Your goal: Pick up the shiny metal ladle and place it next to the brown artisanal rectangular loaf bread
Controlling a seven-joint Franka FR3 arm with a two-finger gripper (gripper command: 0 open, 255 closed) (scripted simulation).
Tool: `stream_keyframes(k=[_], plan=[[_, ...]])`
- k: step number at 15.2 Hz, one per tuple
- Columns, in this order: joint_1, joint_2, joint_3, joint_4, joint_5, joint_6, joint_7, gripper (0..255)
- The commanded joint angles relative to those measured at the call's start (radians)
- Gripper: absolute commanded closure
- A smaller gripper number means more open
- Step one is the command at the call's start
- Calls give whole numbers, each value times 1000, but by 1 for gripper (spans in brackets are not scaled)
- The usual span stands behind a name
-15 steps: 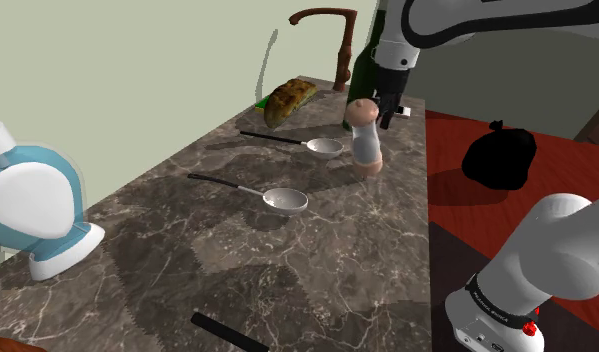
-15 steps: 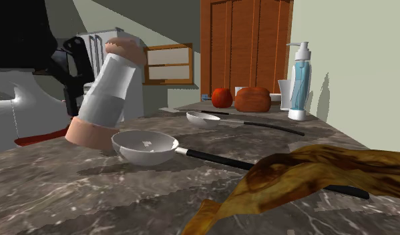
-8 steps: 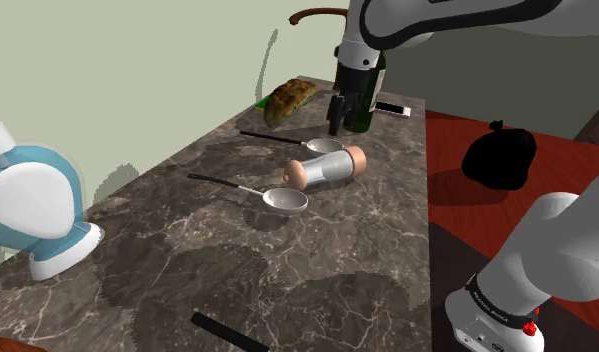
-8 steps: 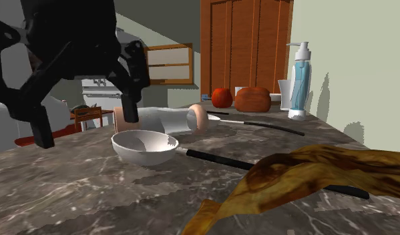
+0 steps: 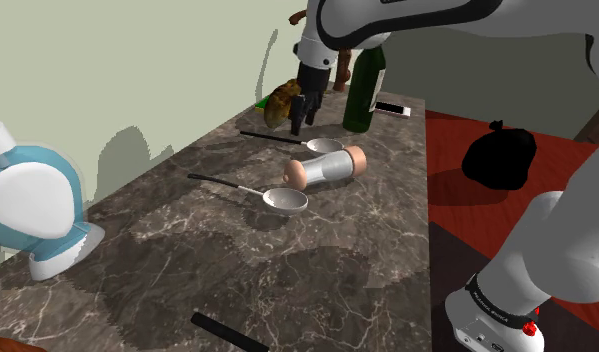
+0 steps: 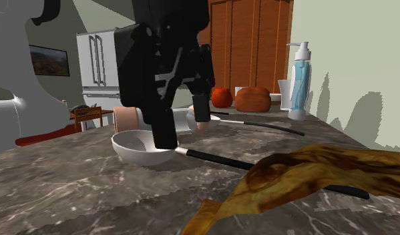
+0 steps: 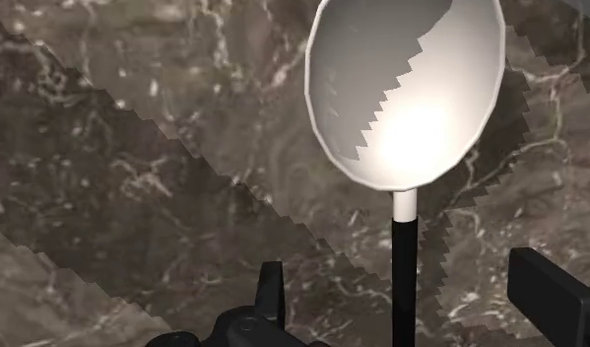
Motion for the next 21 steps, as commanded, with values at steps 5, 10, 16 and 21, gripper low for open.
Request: stream_keyframes(k=[5, 10, 16, 21], plan=[[18, 90, 18, 60, 3, 50, -20, 0], [21, 105, 20, 18, 4, 107, -20, 0], [21, 105, 20, 18, 4, 107, -20, 0], [21, 105, 20, 18, 4, 108, -21, 255]])
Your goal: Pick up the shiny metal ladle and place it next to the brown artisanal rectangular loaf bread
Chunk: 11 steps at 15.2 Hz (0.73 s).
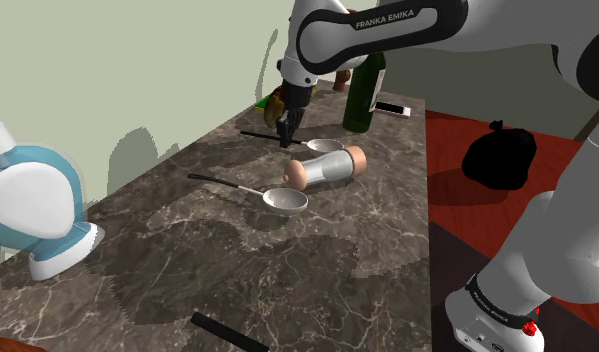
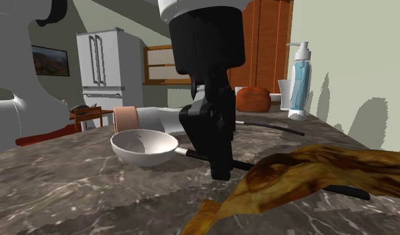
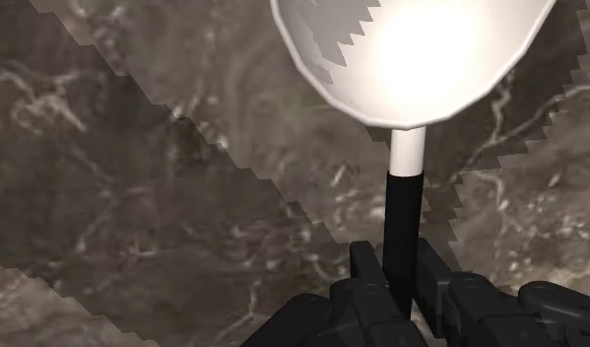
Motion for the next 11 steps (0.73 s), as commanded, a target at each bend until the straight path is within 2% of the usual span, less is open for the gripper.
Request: stream_keyframes(k=[1, 6, 11], plan=[[1, 1, 1, -2, 1, 0, 0, 255], [1, 1, 1, 0, 1, -1, 0, 255], [0, -7, 0, 56, -2, -66, 7, 255]])
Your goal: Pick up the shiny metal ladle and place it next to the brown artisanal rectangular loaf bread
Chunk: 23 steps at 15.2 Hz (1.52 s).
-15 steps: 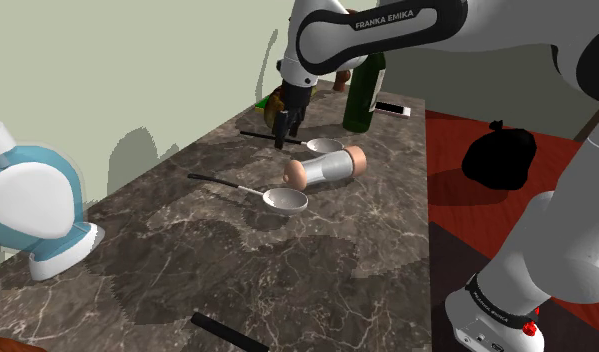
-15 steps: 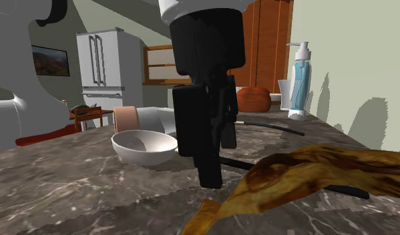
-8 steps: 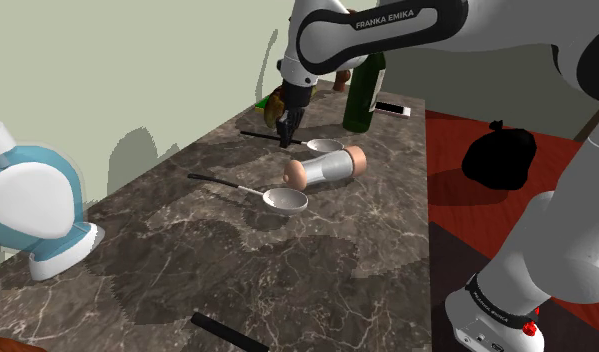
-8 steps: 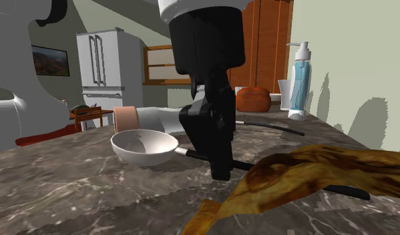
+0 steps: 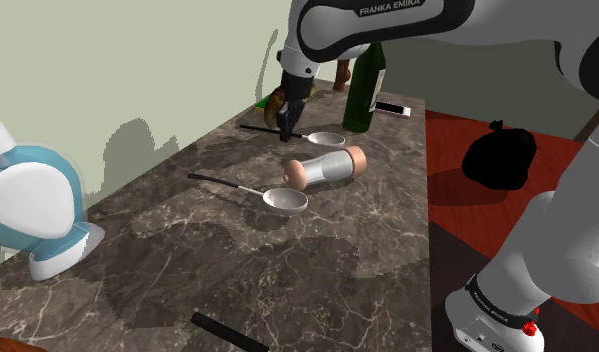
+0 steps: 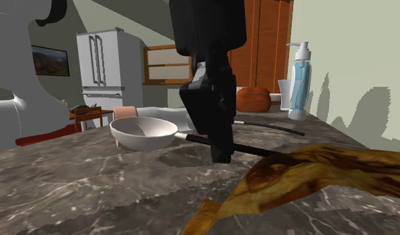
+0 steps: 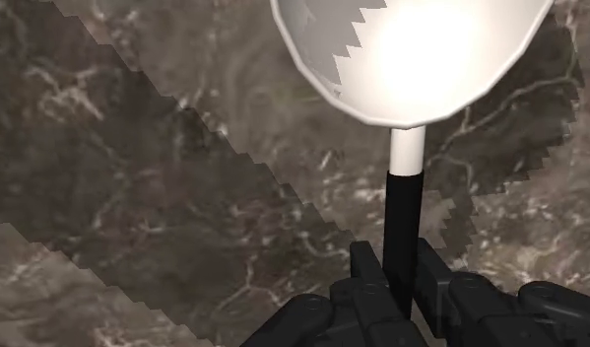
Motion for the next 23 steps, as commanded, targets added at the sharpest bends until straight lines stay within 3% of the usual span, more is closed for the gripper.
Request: stream_keyframes(k=[1, 23], plan=[[0, -2, 0, 22, -1, -24, 2, 255], [0, 37, -1, 370, -11, -332, 35, 255]])
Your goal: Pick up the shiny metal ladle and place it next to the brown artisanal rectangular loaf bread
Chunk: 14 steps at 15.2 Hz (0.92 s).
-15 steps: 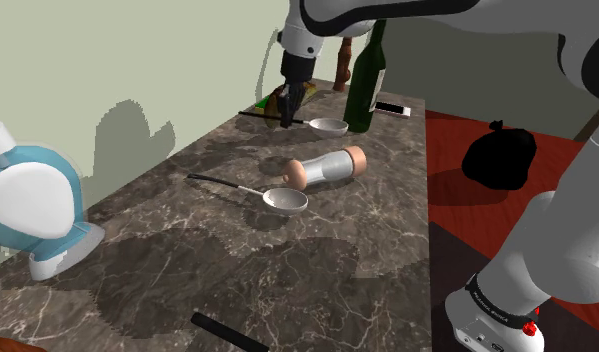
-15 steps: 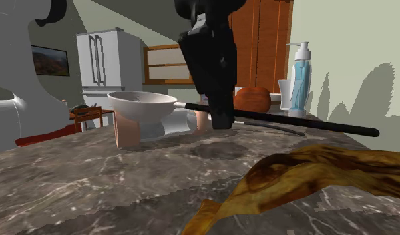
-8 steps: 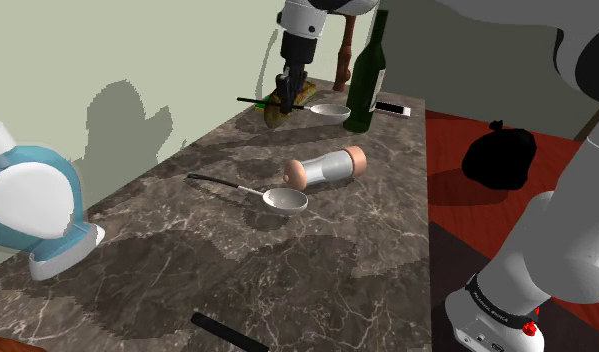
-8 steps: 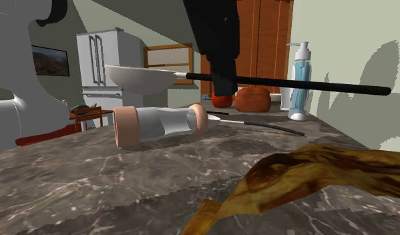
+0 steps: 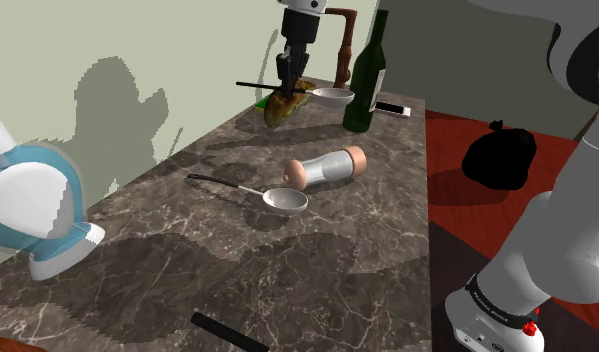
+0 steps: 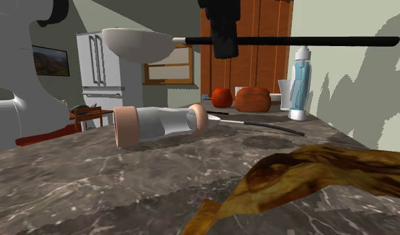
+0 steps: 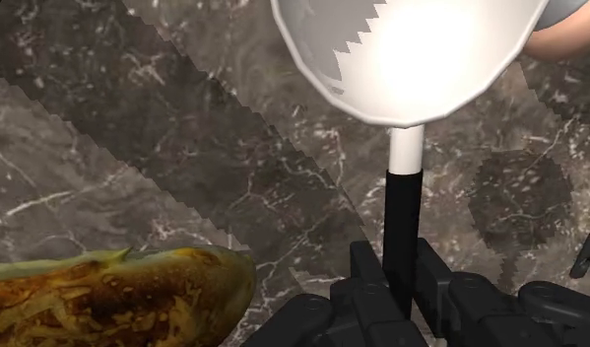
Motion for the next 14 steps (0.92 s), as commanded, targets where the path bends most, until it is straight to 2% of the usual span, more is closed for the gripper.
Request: stream_keyframes(k=[1, 6, 14], plan=[[-1, 9, 0, 42, -1, -34, 2, 255], [1, 35, 0, 136, -4, -101, 10, 255], [84, -142, 70, -94, -2, -32, 159, 255]])
